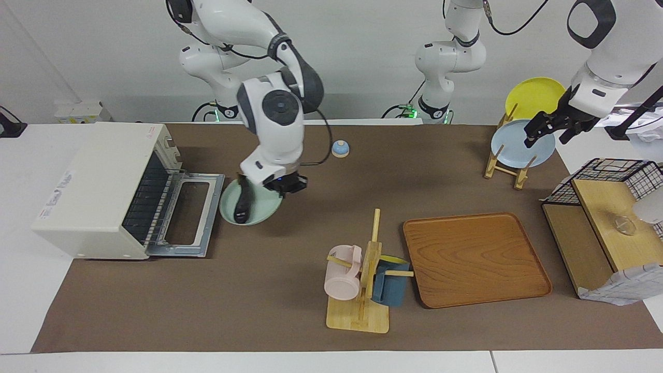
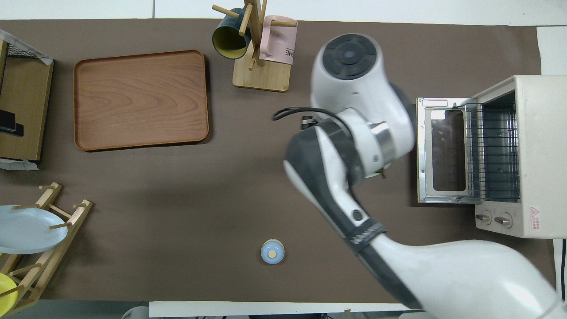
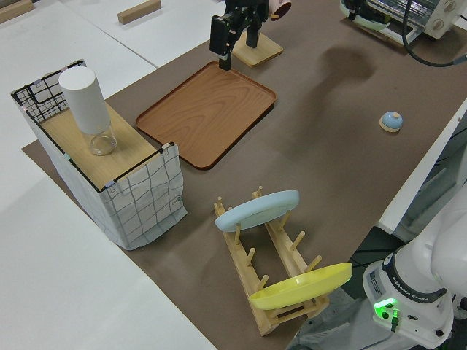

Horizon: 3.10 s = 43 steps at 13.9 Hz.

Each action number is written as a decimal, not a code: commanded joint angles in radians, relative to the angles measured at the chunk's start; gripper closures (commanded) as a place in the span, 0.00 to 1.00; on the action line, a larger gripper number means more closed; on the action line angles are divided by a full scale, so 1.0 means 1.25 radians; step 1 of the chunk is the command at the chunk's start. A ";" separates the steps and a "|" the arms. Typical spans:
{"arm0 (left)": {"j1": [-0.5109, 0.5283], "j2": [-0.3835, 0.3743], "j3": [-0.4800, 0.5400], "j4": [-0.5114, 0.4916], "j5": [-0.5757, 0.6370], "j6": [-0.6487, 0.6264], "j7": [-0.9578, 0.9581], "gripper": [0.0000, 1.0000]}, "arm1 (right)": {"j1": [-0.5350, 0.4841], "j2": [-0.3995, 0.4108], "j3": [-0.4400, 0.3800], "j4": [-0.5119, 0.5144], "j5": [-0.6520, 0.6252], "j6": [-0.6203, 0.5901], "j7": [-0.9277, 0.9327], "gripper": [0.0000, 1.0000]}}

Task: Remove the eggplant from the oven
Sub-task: 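Carry the plate with eggplant and set it on the table center, then grasp the eggplant with the left gripper while the right gripper returns to oven, then carry the eggplant to the tray while the right gripper closes the oven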

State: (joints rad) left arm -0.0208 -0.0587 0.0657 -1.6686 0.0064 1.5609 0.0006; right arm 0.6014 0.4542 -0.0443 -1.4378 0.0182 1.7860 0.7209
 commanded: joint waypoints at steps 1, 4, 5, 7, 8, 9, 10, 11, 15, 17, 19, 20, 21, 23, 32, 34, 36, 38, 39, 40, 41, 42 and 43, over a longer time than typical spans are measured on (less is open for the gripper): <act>0.030 -0.002 -0.008 0.002 -0.001 -0.018 0.011 0.00 | 0.076 0.177 -0.005 0.171 0.047 0.068 0.165 0.99; 0.037 -0.012 -0.007 -0.019 -0.001 -0.009 0.011 0.00 | 0.094 0.205 0.018 0.154 0.072 0.228 0.250 0.87; 0.039 -0.016 -0.007 -0.022 -0.001 -0.009 0.011 0.00 | 0.091 0.205 0.021 0.145 0.086 0.233 0.256 0.76; 0.050 -0.025 -0.008 -0.049 -0.001 0.011 0.008 0.00 | 0.066 0.205 0.022 0.211 0.095 0.155 0.253 0.60; 0.045 -0.039 -0.010 -0.087 -0.001 0.042 0.002 0.00 | 0.043 0.189 0.021 0.227 0.085 0.096 0.230 0.58; 0.038 -0.058 -0.016 -0.137 -0.001 0.102 -0.017 0.00 | 0.019 0.154 0.018 0.226 0.082 0.030 0.159 0.57; 0.001 -0.068 -0.022 -0.200 -0.001 0.181 -0.075 0.00 | -0.016 0.113 0.017 0.210 0.074 -0.021 0.061 0.57; -0.065 -0.066 -0.022 -0.244 -0.001 0.242 -0.146 0.00 | -0.056 0.061 0.013 0.153 0.071 -0.061 -0.008 0.57; -0.249 0.038 -0.023 -0.302 -0.001 0.455 -0.455 0.00 | -0.211 -0.113 0.015 -0.208 0.054 0.026 -0.231 0.83; -0.373 0.108 -0.023 -0.301 -0.001 0.558 -0.585 0.00 | -0.227 -0.167 0.013 -0.384 0.007 0.174 -0.283 0.97; -0.481 0.176 -0.023 -0.297 -0.001 0.651 -0.691 0.00 | -0.262 -0.187 0.015 -0.454 -0.099 0.224 -0.303 1.00; -0.525 0.209 -0.023 -0.296 -0.001 0.687 -0.712 0.00 | -0.270 -0.185 0.015 -0.472 -0.125 0.230 -0.316 1.00; -0.561 0.237 -0.023 -0.289 -0.003 0.711 -0.740 0.00 | -0.286 -0.182 0.015 -0.496 -0.148 0.266 -0.324 1.00; -0.596 0.308 -0.022 -0.241 -0.003 0.732 -0.787 0.00 | -0.309 -0.185 0.013 -0.531 -0.162 0.314 -0.334 1.00; -0.603 0.354 -0.015 -0.152 -0.008 0.634 -0.815 1.00 | -0.357 -0.200 0.013 -0.373 -0.312 0.109 -0.494 1.00; -0.542 0.285 -0.007 -0.130 -0.003 0.521 -0.801 1.00 | -0.426 -0.282 0.015 -0.385 -0.296 0.083 -0.608 0.96; -0.390 0.258 0.003 -0.115 0.020 0.463 -0.598 0.98 | -0.465 -0.320 0.015 -0.376 -0.231 0.044 -0.645 0.50; -0.252 0.273 0.001 -0.116 0.021 0.519 -0.321 0.99 | -0.484 -0.402 0.012 -0.364 -0.084 0.033 -0.649 0.00; -0.208 0.303 0.001 -0.108 0.019 0.556 -0.203 0.99 | -0.492 -0.433 0.010 -0.343 -0.054 0.001 -0.650 0.00; -0.193 0.344 0.004 -0.092 0.022 0.582 -0.158 1.00 | -0.504 -0.435 0.004 -0.279 -0.038 -0.070 -0.653 0.00; -0.177 0.394 0.004 -0.058 0.022 0.613 -0.151 1.00 | -0.509 -0.421 0.001 -0.193 -0.015 -0.175 -0.649 0.00; -0.171 0.409 0.004 -0.051 0.022 0.626 -0.149 1.00 | -0.509 -0.419 -0.001 -0.152 -0.010 -0.237 -0.648 0.00; -0.166 0.410 0.004 -0.052 0.024 0.622 -0.138 0.98 | -0.509 -0.417 -0.001 -0.138 -0.016 -0.249 -0.645 0.00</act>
State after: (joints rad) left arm -0.2226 0.4099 0.0798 -1.7818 0.0267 2.3323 -0.1894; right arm -0.0208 -0.1044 -0.0492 -1.6862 -0.0224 1.5326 -0.0863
